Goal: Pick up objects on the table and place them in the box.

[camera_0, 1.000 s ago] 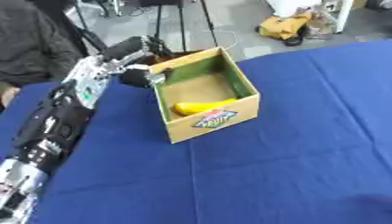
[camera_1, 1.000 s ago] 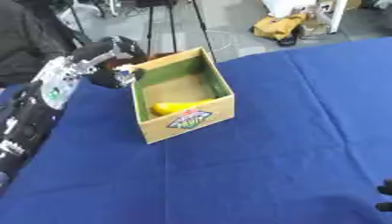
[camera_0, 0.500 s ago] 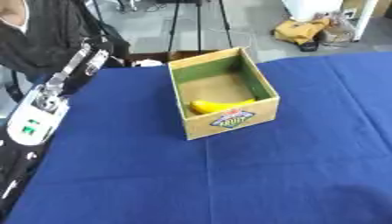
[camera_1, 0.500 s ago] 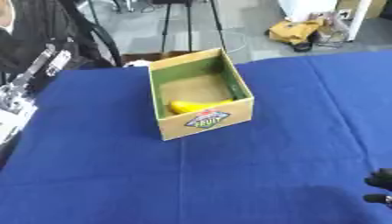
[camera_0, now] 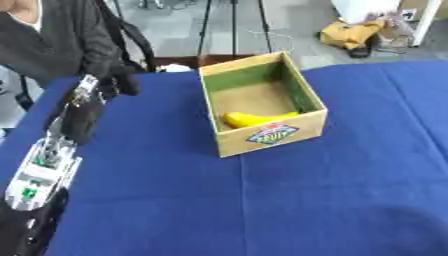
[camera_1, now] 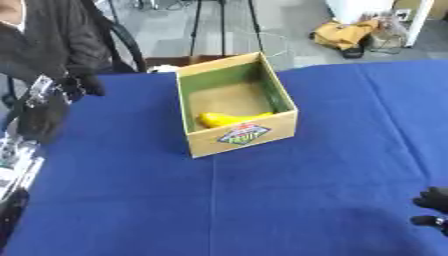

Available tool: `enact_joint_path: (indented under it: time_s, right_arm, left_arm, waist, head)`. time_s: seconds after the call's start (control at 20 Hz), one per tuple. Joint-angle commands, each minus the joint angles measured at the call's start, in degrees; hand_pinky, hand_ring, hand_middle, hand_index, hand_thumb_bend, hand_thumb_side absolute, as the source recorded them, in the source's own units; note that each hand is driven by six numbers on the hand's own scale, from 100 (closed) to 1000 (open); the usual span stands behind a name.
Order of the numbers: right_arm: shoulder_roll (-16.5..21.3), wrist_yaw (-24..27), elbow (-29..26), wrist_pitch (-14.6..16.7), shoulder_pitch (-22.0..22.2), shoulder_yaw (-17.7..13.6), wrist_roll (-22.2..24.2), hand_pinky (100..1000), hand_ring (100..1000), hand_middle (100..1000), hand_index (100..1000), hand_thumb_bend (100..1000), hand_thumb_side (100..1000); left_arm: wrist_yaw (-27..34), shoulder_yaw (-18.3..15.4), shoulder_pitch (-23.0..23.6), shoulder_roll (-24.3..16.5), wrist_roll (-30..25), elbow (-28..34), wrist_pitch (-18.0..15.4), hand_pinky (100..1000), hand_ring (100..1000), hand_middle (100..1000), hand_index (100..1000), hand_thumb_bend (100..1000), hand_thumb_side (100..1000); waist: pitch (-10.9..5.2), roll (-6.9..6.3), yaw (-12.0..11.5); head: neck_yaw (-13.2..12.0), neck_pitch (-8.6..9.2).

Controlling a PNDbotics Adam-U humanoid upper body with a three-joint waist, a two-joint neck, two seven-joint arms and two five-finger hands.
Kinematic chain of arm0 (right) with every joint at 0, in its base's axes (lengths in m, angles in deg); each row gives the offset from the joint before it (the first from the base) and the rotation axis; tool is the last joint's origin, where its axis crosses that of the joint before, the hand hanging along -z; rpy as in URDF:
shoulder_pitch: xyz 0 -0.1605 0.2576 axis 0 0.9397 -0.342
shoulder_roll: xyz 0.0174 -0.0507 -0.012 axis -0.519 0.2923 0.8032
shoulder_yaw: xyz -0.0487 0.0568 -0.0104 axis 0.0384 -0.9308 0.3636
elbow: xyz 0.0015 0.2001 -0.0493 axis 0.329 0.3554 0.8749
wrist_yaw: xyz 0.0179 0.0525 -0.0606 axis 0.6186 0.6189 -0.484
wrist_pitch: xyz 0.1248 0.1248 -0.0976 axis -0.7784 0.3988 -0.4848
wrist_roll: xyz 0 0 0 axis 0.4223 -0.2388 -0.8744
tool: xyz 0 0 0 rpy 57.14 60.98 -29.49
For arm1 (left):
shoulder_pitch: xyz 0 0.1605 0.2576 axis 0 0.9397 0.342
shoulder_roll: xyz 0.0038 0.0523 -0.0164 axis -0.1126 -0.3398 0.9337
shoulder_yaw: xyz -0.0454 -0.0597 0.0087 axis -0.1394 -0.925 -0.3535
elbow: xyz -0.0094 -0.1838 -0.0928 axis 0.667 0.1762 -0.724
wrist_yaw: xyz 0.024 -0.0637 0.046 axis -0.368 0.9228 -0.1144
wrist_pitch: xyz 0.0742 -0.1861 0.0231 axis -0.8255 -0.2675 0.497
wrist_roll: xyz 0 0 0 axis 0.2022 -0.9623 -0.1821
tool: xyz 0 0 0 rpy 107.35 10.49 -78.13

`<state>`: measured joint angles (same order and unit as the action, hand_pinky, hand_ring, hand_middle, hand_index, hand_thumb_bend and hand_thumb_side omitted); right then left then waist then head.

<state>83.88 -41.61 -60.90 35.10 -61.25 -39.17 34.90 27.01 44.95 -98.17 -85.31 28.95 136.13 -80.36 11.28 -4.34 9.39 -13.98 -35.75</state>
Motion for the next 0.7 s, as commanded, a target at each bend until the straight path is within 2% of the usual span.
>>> enact_joint_path:
  time_s: [0.05, 0.3, 0.7]
  right_arm:
    - [1.9, 0.8, -2.1, 0.4, -0.7, -0.6, -0.1, 573, 718, 651, 710, 100, 882]
    - [5.1, 2.1, -3.9, 1.1, -1.8, -1.1, -0.5, 573, 718, 651, 711, 100, 846]
    - [8.9, 4.9, -4.0, 1.5, -5.2, -1.8, -1.3, 573, 717, 651, 711, 100, 819]
  left_arm:
    - [0.1, -0.9, 1.1, 0.8, -0.6, 2.0, 1.2, 713, 635, 583, 758, 229, 1000]
    - [-0.3, -0.8, 4.0, 3.4, -1.8, 2.7, 2.2, 712, 633, 581, 758, 242, 1000]
    - [-0.9, -0.3, 5.1, 6.4, -3.4, 3.0, 2.5, 708, 630, 578, 756, 261, 1000]
  waist:
    - [-0.70, 0.35, -0.1]
    - [-0.77, 0.50, -0.6]
    - [-0.73, 0.64, -1.1]
  head:
    - [0.4, 0.07]
    - [0.9, 0.58]
    - [2.1, 1.53]
